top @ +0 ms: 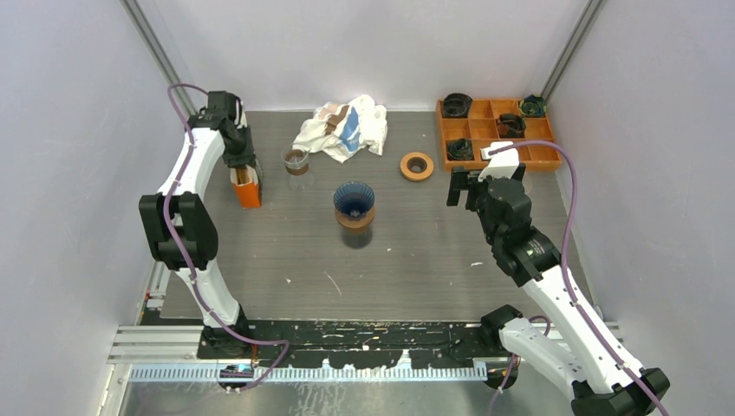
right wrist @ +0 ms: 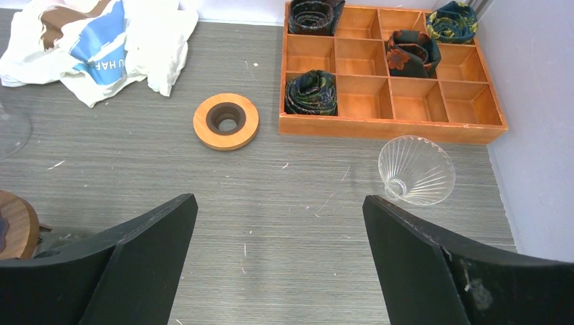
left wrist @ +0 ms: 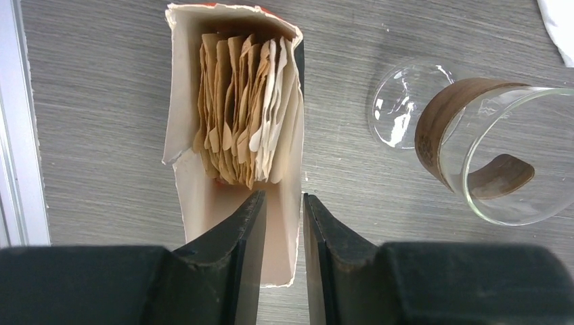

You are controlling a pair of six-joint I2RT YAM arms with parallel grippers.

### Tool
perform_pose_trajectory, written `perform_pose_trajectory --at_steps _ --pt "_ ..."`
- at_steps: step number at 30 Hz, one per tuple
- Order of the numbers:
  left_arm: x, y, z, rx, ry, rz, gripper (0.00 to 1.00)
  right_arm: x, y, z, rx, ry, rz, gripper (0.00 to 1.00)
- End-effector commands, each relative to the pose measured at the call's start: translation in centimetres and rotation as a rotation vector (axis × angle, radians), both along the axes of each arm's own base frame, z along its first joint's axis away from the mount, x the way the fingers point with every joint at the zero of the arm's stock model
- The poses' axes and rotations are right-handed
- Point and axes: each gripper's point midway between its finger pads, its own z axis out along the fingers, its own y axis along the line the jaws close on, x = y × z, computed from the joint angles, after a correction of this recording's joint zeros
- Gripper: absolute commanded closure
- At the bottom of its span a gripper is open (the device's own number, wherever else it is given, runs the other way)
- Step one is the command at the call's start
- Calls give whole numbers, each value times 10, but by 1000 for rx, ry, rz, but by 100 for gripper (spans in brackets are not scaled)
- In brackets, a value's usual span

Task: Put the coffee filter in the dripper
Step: Adjust the coffee filter holder at the center of the board, then pick up the coffee filter from the coffee filter holder.

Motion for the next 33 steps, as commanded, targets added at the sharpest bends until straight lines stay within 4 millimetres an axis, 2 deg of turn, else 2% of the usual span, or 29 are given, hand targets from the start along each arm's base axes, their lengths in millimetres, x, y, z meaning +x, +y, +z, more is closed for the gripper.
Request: perform_pose_trajectory --at_steps 1,8,15,24,33 --pt "1 -4 31 -17 -68 9 70 3 2 21 36 -74 1 0" --pt "-1 9 53 40 -108 42 69 4 3 19 37 -71 2 0" --pt "14 24 64 129 -140 49 71 3 1 19 35 -72 -4 0" --pt "29 39 52 216 -97 43 80 4 1 16 31 -68 -4 0" --pt "26 36 33 204 -50 33 83 5 2 15 29 -64 -3 0"
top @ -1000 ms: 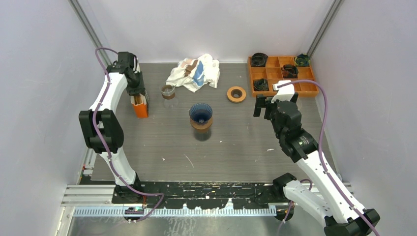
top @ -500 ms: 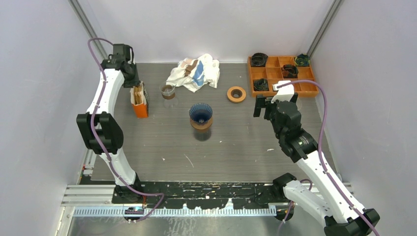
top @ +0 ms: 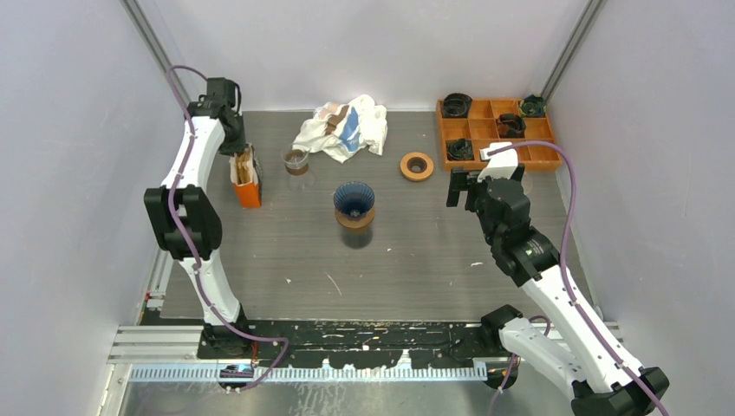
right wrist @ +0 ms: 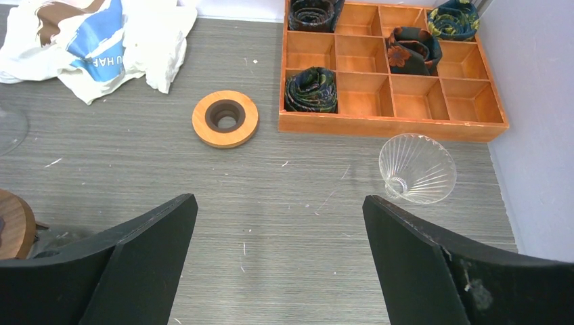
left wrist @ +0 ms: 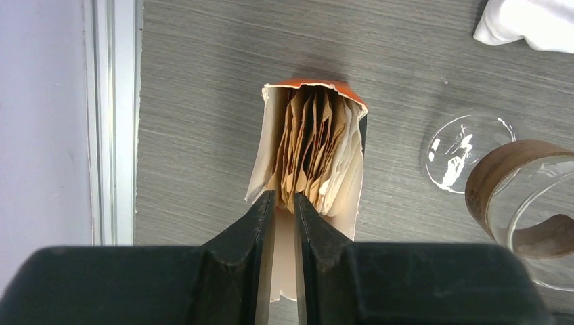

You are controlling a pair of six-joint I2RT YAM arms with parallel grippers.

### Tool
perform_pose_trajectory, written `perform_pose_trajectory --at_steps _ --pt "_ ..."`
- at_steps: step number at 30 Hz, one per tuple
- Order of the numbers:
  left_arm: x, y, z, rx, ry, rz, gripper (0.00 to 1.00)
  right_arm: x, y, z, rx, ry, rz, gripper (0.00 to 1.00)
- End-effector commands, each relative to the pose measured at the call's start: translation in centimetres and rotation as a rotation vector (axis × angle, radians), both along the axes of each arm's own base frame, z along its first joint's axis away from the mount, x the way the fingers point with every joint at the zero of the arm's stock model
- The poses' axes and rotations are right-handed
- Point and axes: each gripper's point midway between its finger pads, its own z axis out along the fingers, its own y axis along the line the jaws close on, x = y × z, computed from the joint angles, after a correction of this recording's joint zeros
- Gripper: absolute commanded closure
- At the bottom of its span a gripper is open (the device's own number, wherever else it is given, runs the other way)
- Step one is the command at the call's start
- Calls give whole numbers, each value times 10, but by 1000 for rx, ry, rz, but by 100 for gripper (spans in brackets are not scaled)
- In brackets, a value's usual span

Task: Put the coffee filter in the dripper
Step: Pick up the coffee filter from the coffee filter holder.

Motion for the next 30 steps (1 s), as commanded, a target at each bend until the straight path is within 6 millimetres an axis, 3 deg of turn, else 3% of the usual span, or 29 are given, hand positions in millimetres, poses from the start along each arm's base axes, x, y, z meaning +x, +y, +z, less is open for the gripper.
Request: perform_pose_trajectory --at_steps 1,7,30 --pt "0 1 10 13 -28 2 83 5 2 18 31 -68 -2 0" --pt "-1 1 -3 6 0 12 83 5 3 17 31 -66 0 0" --pt "5 2 -20 8 33 15 87 7 5 14 31 -59 7 0"
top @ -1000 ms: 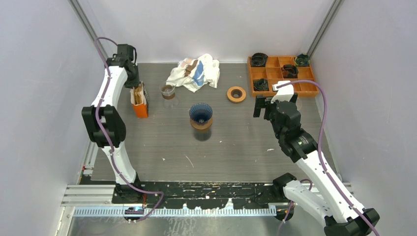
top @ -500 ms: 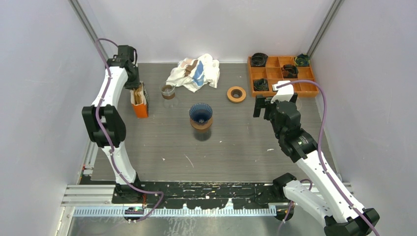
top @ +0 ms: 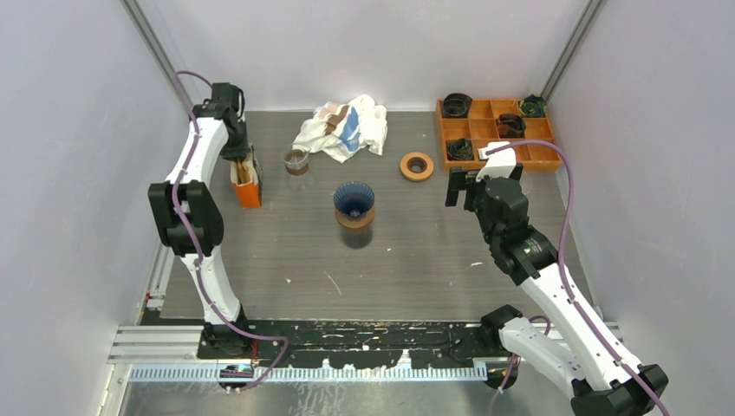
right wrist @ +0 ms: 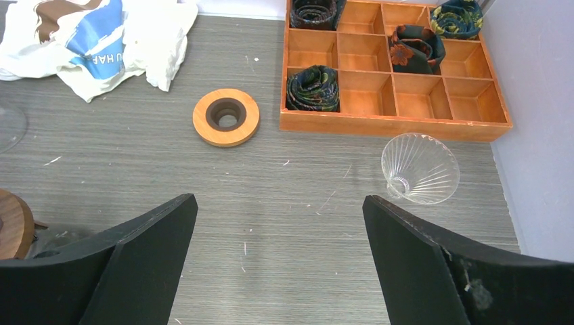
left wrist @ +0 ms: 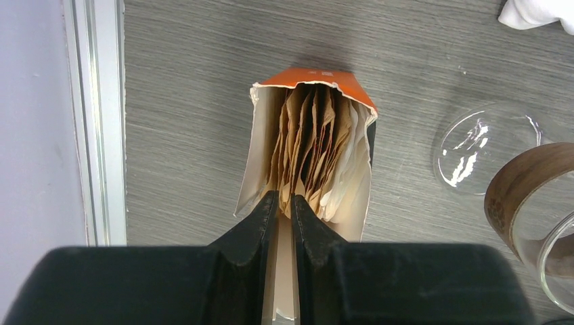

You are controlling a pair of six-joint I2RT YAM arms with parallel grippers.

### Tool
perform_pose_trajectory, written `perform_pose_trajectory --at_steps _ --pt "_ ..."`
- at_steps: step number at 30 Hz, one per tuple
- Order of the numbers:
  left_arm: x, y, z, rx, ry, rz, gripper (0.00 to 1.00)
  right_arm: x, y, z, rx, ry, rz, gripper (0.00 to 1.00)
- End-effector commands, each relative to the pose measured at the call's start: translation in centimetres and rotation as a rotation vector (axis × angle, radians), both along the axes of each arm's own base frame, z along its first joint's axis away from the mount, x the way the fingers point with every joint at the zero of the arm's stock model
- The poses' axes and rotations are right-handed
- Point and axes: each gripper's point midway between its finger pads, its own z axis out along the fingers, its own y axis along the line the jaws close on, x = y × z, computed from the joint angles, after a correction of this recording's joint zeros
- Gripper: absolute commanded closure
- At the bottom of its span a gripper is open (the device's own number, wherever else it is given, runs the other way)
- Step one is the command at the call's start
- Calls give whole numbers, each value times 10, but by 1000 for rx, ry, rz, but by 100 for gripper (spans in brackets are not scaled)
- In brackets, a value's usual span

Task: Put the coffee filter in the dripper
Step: Pick up the coffee filter from the coffee filter holder.

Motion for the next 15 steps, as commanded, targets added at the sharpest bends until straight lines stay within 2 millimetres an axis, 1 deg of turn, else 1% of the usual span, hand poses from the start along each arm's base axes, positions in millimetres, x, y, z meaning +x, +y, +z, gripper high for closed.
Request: perform_pose_trajectory --at_steps 1,15 --pt "8 2 5 10 -30 13 87 5 3 17 32 -65 3 0" --pt "9 3 2 14 -21 14 87 4 5 16 35 -64 12 0"
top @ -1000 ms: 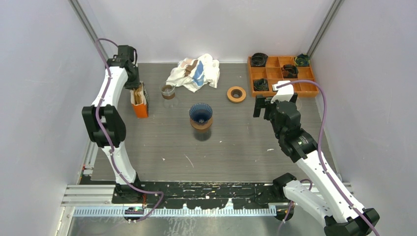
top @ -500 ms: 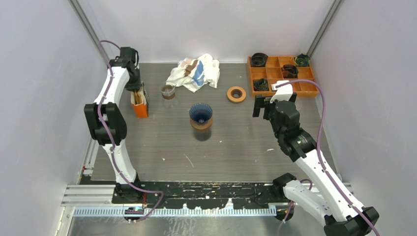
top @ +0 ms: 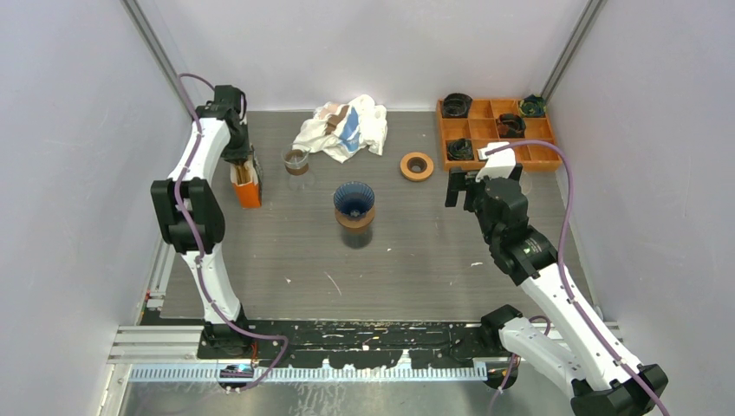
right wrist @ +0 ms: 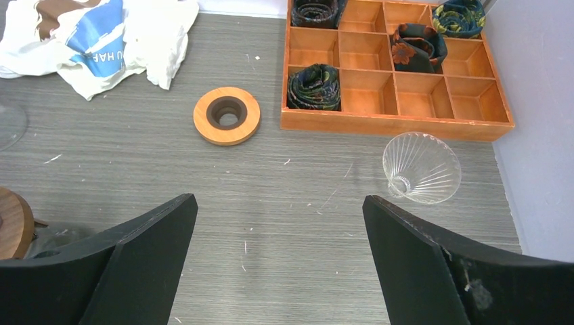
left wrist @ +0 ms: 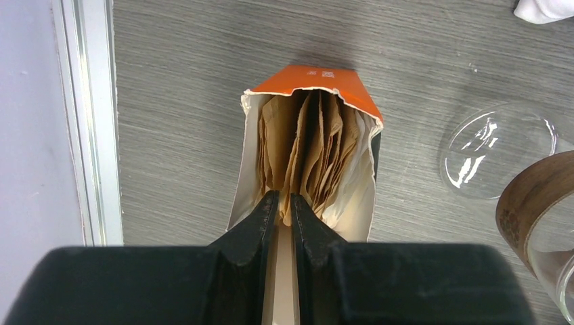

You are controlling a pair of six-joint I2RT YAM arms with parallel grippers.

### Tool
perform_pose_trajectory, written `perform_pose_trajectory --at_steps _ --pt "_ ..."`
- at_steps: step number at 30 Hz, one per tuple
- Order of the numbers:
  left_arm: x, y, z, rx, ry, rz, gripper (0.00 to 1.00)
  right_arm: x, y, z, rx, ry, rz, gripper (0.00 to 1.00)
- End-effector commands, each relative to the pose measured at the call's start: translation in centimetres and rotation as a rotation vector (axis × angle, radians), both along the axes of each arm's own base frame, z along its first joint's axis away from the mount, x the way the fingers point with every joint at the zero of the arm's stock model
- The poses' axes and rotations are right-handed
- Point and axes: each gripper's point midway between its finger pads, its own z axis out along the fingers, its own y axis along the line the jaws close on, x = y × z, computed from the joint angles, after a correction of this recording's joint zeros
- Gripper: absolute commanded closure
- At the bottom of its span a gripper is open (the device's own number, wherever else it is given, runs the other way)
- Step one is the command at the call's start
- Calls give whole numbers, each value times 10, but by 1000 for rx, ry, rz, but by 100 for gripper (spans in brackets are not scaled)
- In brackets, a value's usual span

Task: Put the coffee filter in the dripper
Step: Pick up the coffee filter from the coffee filter holder.

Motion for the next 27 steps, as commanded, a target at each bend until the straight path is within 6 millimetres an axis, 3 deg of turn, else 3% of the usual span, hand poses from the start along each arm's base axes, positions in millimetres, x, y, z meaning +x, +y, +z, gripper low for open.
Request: perform_pose_trajectory --at_steps 1,12,19,27 --pt "9 2 16 12 -54 14 87 5 5 16 35 -63 10 0" --pt "12 -11 31 -58 -109 -1 86 5 6 16 37 -63 13 0" --pt "20 -5 53 -25 -189 6 86 5 5 16 37 -62 11 0" --pt "26 1 53 10 -203 15 86 6 5 15 34 -58 10 0"
